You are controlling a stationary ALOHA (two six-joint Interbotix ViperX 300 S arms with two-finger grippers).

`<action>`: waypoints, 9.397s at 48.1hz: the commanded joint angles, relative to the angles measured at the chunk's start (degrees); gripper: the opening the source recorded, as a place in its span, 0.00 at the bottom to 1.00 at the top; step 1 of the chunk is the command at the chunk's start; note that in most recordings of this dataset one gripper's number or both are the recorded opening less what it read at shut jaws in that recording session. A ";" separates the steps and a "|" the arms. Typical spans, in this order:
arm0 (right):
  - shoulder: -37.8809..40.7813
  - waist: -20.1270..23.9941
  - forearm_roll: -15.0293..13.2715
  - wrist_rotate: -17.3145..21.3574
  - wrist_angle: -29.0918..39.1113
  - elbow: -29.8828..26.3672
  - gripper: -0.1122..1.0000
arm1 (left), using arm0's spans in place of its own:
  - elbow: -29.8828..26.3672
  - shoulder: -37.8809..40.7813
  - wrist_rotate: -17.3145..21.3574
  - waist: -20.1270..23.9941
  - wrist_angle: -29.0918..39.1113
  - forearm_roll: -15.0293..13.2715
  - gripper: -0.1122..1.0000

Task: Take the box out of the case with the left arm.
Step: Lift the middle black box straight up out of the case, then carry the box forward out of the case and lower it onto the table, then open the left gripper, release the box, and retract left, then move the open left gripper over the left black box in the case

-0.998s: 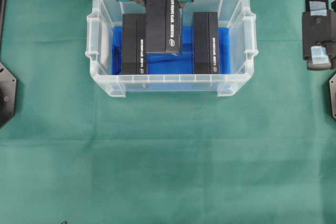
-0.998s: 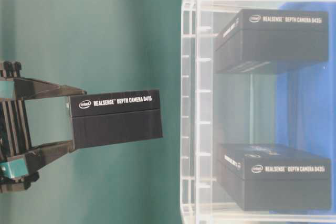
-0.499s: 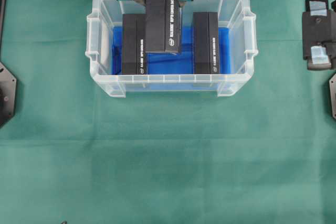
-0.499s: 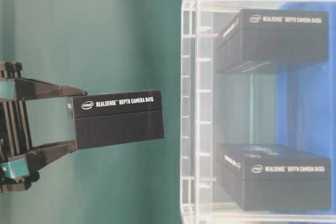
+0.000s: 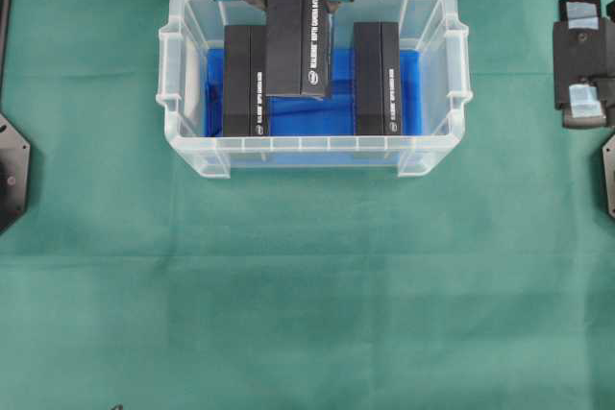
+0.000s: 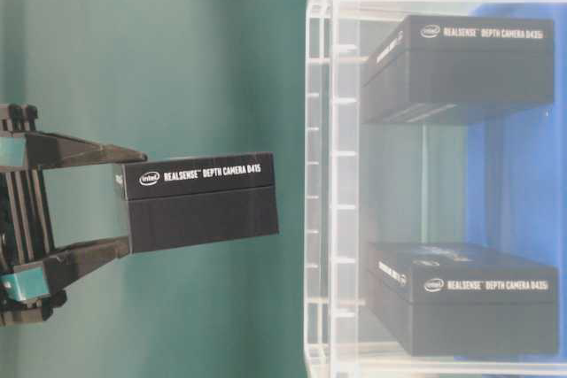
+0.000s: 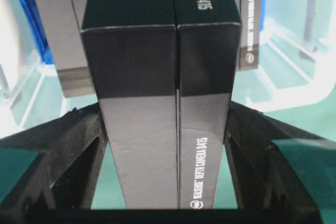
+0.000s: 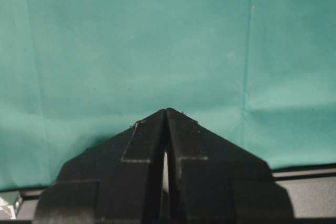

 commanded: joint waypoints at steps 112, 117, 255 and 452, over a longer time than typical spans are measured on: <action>-0.26 0.00 -0.35 0.09 0.18 -0.53 0.10 | 23.12 -5.19 -22.94 -25.40 -23.55 1.58 0.64; -0.26 0.00 -0.26 0.09 0.18 -0.53 0.10 | 27.25 -5.01 -23.12 -25.66 -26.89 1.05 0.64; -0.35 0.00 -0.35 0.09 0.18 -0.26 0.10 | 28.83 -13.18 -23.03 -24.17 -29.44 1.05 0.98; -0.35 0.00 -0.35 -0.35 1.32 0.18 0.10 | 33.22 -15.64 4.13 -2.02 -19.86 0.35 0.98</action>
